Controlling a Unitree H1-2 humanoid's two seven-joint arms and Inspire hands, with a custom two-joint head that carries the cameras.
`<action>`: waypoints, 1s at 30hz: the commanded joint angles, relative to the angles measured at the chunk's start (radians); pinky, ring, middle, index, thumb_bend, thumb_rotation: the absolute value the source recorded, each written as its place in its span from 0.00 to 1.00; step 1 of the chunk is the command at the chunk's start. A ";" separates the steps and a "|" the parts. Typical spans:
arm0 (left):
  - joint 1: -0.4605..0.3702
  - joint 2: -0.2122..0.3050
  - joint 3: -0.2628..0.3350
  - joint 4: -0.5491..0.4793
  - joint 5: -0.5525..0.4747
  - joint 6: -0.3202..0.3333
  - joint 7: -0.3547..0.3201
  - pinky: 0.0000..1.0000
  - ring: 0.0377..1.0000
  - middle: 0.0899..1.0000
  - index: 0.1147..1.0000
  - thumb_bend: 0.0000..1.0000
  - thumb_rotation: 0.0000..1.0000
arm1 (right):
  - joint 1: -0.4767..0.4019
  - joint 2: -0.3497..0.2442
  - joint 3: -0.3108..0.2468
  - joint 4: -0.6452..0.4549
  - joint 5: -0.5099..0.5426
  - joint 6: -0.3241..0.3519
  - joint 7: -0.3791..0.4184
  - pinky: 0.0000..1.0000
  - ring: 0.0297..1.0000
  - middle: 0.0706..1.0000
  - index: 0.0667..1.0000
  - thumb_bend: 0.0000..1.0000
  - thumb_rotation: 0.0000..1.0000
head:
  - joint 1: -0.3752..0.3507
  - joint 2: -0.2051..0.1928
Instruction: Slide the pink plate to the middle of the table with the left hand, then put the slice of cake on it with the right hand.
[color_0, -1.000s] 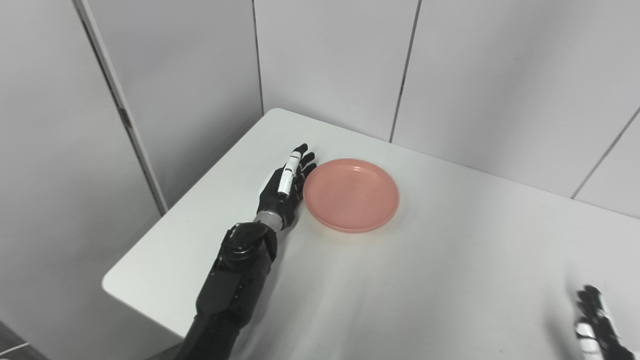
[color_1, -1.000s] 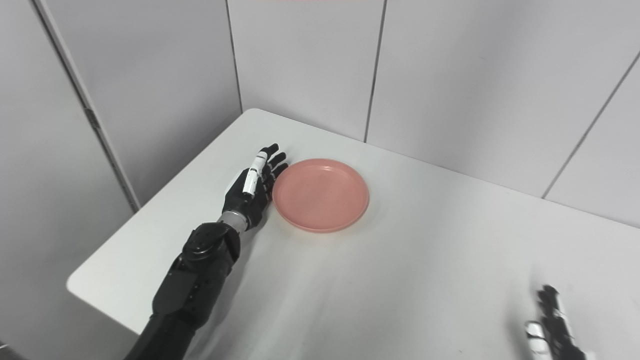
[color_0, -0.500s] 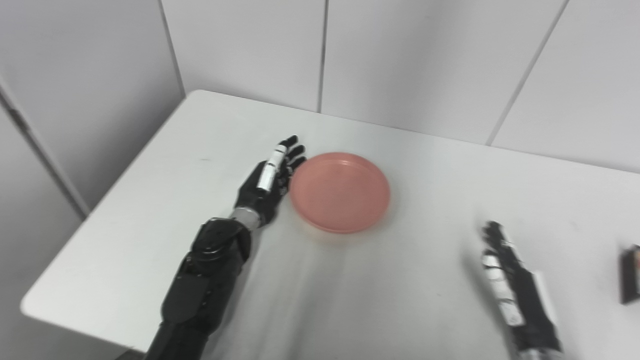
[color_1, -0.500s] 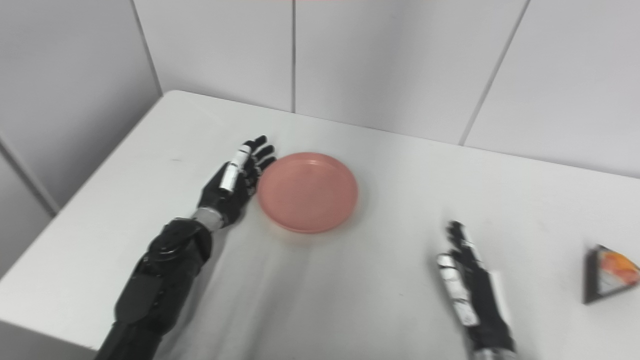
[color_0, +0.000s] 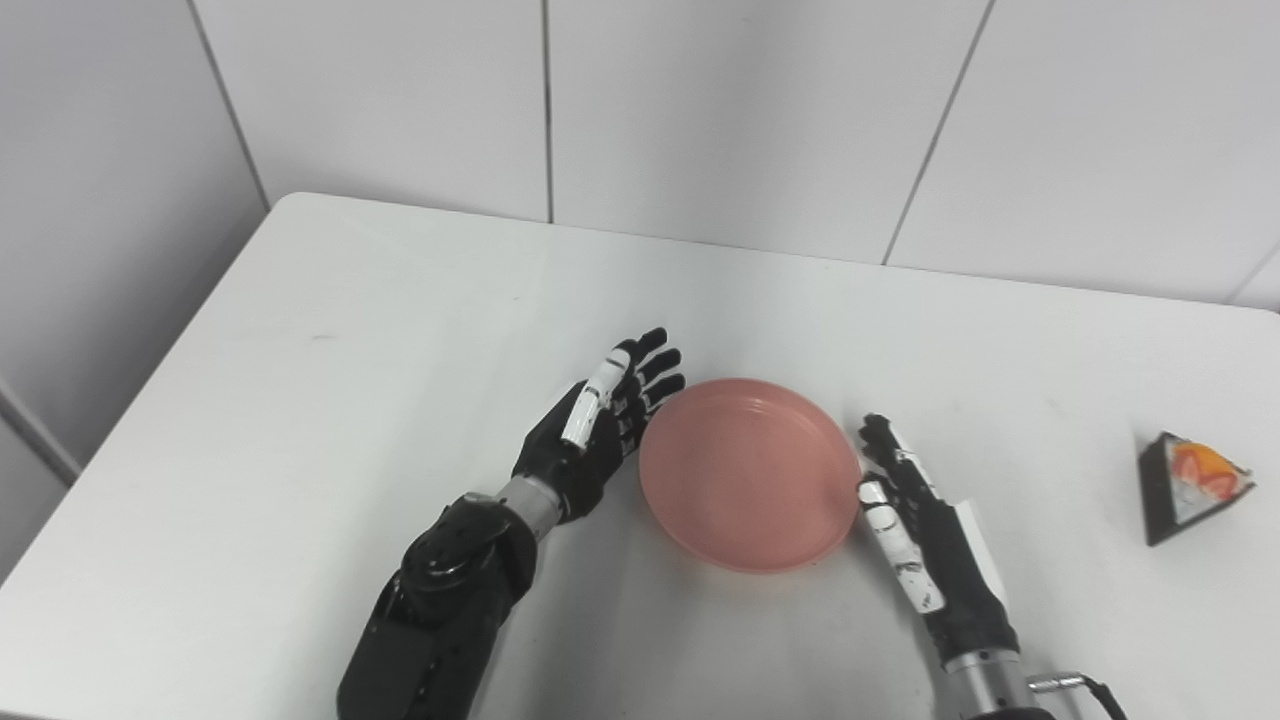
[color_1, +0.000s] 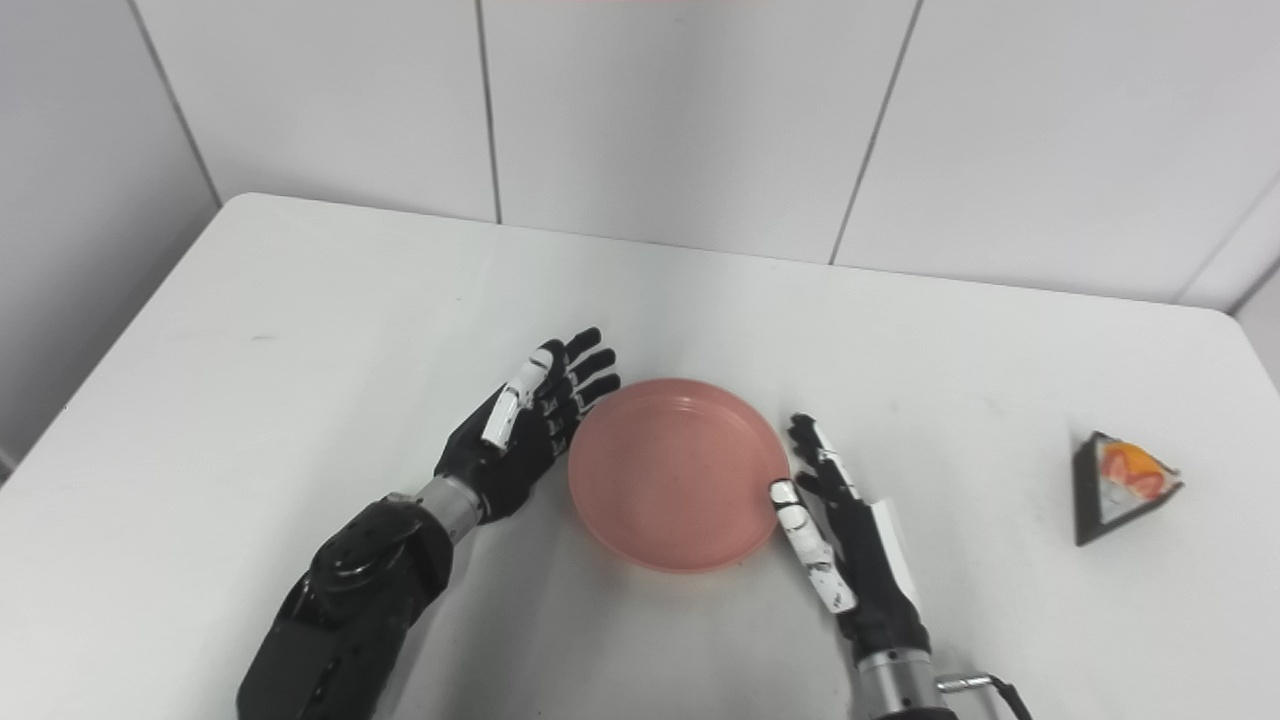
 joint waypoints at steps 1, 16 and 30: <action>0.031 0.007 -0.009 -0.005 -0.003 0.057 -0.012 0.95 0.96 0.97 0.95 0.37 1.00 | -0.003 0.004 0.006 -0.019 -0.008 0.009 0.000 0.87 0.92 0.91 0.92 0.36 1.00 | -0.004 -0.002; 0.064 0.019 0.008 0.032 0.023 0.051 -0.037 0.94 0.95 0.95 0.94 0.36 1.00 | -0.011 0.001 0.007 -0.003 -0.059 -0.025 -0.041 0.85 0.90 0.91 0.91 0.33 1.00 | -0.097 0.001; 0.071 0.032 0.021 0.057 0.022 0.048 -0.061 0.93 0.94 0.94 0.93 0.38 1.00 | -0.060 -0.048 -0.010 -0.157 -0.295 0.159 -0.035 0.80 0.89 0.96 1.00 0.65 1.00 | -0.241 -0.011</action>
